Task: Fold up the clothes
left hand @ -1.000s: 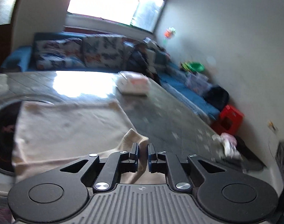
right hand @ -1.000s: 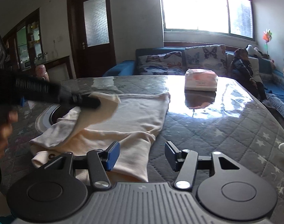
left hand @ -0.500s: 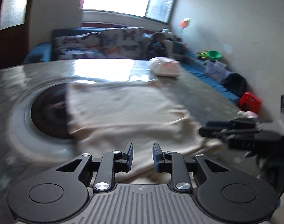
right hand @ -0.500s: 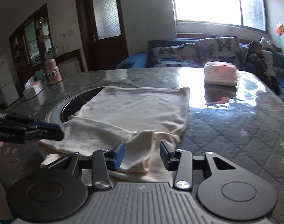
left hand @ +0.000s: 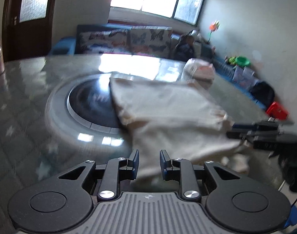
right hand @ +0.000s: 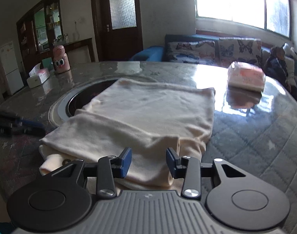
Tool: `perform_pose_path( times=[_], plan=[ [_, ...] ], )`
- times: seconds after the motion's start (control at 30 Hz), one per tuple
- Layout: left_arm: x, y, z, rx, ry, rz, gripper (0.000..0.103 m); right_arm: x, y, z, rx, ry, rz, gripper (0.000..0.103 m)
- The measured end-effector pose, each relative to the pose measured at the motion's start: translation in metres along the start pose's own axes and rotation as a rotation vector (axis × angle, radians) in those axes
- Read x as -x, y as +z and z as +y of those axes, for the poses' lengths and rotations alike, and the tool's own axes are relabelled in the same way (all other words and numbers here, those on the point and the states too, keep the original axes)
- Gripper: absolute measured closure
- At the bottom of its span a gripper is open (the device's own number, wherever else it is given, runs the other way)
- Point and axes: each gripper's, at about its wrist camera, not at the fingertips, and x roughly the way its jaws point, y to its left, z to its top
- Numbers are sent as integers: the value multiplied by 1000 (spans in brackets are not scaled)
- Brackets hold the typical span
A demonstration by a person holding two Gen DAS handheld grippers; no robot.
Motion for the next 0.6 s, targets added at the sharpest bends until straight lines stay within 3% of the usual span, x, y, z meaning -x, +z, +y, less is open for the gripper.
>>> perform_pose_path(
  times=[0.2,0.4,0.6],
  plan=[
    [-44,28,-15,-9,-62,-6,78,-13,12,3,10,15,-13,65],
    [-80,27,-5,-1,-1,53,76,-30,9,-6,-5,-12,18,70],
    [-79,22,7,31,-23,55,75,-21,5,-11,-3,-16,18,71]
  ],
)
